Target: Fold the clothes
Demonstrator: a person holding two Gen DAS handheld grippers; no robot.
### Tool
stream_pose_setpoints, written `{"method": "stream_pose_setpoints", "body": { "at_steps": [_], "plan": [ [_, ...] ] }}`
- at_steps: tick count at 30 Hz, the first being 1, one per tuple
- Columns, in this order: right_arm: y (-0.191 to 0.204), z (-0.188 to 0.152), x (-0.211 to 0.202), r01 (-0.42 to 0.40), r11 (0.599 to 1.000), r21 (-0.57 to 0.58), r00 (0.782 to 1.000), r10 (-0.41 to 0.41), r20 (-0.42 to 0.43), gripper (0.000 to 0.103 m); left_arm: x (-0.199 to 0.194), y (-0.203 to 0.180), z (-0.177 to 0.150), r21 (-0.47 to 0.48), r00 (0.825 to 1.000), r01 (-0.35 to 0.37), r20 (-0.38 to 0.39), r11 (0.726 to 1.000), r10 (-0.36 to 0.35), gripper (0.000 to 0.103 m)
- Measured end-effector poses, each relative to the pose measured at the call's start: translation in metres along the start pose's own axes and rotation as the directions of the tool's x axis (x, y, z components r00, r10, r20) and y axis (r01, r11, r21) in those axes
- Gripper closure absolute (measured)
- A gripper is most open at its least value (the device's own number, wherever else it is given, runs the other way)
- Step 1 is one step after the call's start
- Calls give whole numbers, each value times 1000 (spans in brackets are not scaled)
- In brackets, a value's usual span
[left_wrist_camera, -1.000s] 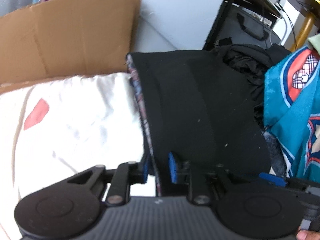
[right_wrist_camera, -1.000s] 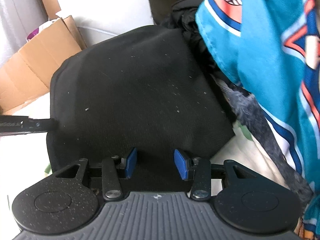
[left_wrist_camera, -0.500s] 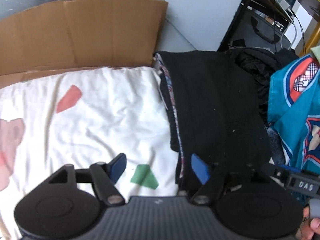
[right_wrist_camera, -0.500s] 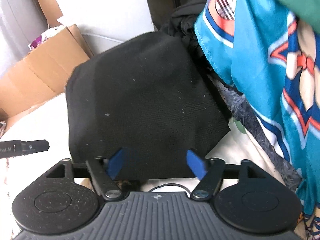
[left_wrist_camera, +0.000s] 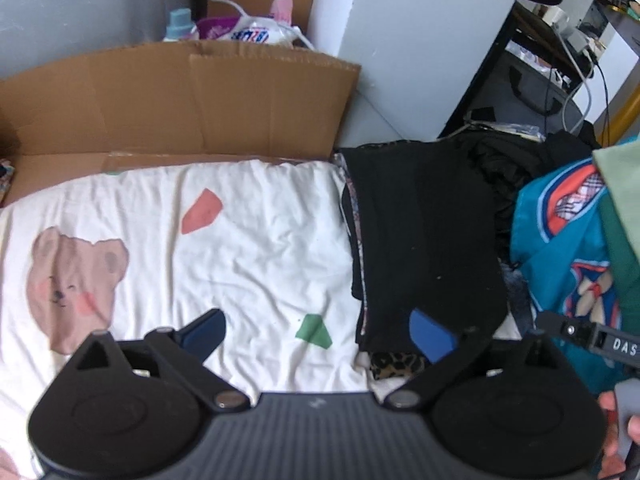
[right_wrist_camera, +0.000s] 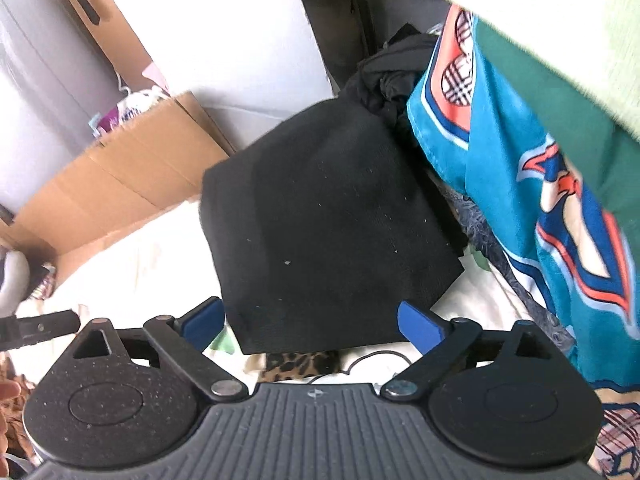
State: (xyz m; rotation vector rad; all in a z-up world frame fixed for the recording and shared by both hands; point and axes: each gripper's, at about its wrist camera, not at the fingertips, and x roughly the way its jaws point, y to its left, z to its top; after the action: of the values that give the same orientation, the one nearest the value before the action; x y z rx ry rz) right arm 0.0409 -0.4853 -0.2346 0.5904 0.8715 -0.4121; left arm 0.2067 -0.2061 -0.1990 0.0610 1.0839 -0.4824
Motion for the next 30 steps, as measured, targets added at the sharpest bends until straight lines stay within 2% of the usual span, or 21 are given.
{"method": "stream_pose_setpoints", "body": {
  "at_steps": [4,12,17,20,30],
  "plan": [
    [9,10,-25,-22,1000,5,1000,22,-10,1,-35,-3,9,7,1000,-24,4,1000,24,3],
    [23,22,-76,-35,999,29,999,35,-5,1,-99,-7,25,17,999,-33,-6,999,34,1],
    [36,29,-89,-57,998,9,995,58,-84,1,-141,-6,34,29,999,-41,6,999,40,1],
    [46,32,-99,-69,998,-3,993,68,-94,1,-164,-1,38,13,999,-47,-6,999,47,1],
    [69,51,-133,-100,995,26,991,102,-87,1,-238,28,46,-25,990,-144,-6,989,144,1]
  ]
}}
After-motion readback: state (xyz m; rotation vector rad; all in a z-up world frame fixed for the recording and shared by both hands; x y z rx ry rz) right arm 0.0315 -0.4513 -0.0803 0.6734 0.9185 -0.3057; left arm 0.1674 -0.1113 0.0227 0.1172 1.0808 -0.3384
